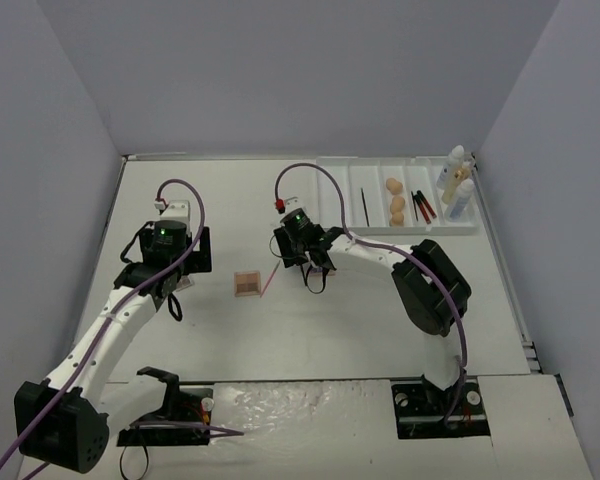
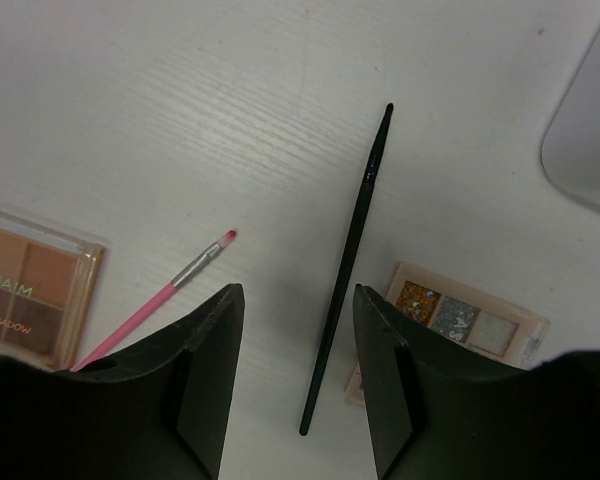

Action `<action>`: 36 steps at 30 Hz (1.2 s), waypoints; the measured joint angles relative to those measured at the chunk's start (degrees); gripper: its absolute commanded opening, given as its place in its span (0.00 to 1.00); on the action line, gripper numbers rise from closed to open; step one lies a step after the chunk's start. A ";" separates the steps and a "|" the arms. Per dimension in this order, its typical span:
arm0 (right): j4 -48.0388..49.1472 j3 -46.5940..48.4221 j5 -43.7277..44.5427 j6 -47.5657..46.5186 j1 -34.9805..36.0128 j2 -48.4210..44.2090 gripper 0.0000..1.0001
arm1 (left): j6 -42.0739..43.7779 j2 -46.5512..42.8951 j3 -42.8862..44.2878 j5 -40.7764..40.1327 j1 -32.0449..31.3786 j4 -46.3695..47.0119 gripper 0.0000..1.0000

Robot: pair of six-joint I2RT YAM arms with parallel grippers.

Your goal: Organize the makeup

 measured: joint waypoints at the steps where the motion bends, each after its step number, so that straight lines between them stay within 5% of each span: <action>1: -0.03 -0.11 0.32 0.25 0.00 0.39 0.44 | 0.00 -0.09 0.00 0.00 0.00 0.00 0.97; 12: 1.90 -0.11 2.95 1.76 0.00 5.30 0.32 | -0.07 -1.02 0.00 0.00 0.00 -0.21 0.97; 20: 4.92 -0.13 4.24 2.50 -0.11 6.24 0.00 | -0.11 -1.52 0.00 -0.02 0.00 -0.42 0.97; 29: 3.25 -0.14 3.78 1.02 -1.42 5.26 0.00 | -0.11 -1.55 0.00 -0.04 0.00 -0.42 0.97; 36: -0.85 4.57 3.09 -0.92 -10.49 -1.35 0.00 | -0.11 -1.55 0.00 -0.02 0.00 -0.39 0.97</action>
